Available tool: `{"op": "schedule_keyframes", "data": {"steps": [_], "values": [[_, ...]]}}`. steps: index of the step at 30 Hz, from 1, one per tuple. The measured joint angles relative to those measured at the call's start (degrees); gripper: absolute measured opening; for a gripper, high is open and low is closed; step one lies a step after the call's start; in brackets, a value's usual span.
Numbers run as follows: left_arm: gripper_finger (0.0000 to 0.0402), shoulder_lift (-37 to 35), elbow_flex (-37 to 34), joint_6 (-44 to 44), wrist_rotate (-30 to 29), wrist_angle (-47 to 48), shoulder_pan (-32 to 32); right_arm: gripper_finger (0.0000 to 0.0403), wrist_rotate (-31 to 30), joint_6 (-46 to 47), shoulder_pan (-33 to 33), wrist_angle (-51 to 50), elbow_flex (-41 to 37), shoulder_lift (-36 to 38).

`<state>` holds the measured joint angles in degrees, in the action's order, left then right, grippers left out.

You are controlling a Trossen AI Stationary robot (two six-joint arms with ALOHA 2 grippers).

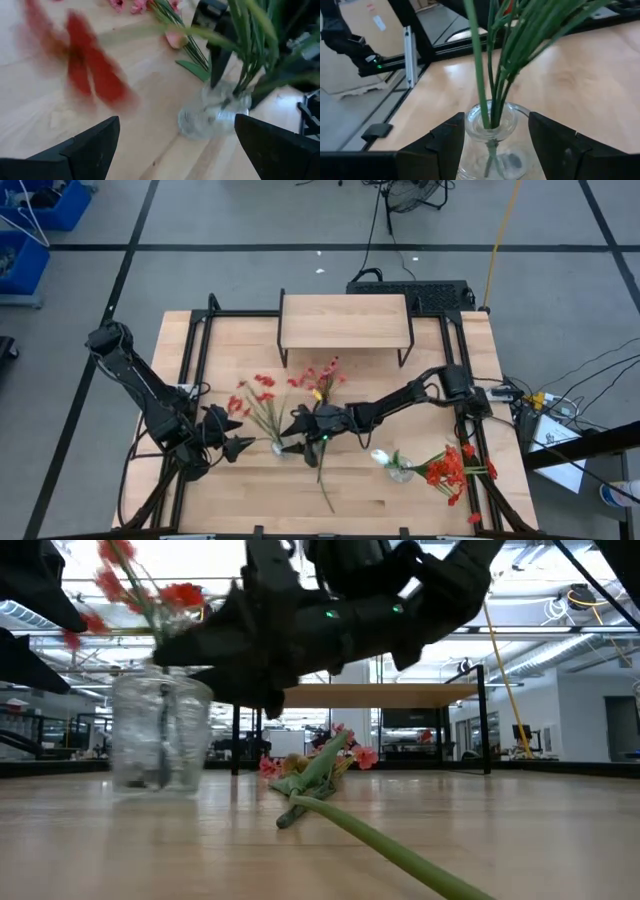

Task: Pick and place flowers into a vace then onto a shelf
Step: Move the left transparent vase to the middle left of the table

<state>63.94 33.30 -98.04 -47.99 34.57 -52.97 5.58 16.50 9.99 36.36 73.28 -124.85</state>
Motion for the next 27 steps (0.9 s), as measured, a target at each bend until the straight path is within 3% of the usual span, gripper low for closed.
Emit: {"op": "schedule_keyframes", "data": {"steps": [9, 20, 27], "values": [[0.0399, 0.0, 0.0, 0.7, 0.57, -4.98, -2.15, 0.021, -5.46, -2.68, -0.87, -1.44, 6.06, -3.49], [0.0399, 0.02, 0.0, 0.26, 1.27, -4.74, -4.66, 0.021, -12.63, -10.87, -2.48, -1.6, 5.97, -3.55], [0.0399, 0.02, 0.0, 0.46, 1.05, -4.65, -4.66, 0.021, -12.9, -11.12, -4.18, -0.34, 5.91, -3.57]]}}
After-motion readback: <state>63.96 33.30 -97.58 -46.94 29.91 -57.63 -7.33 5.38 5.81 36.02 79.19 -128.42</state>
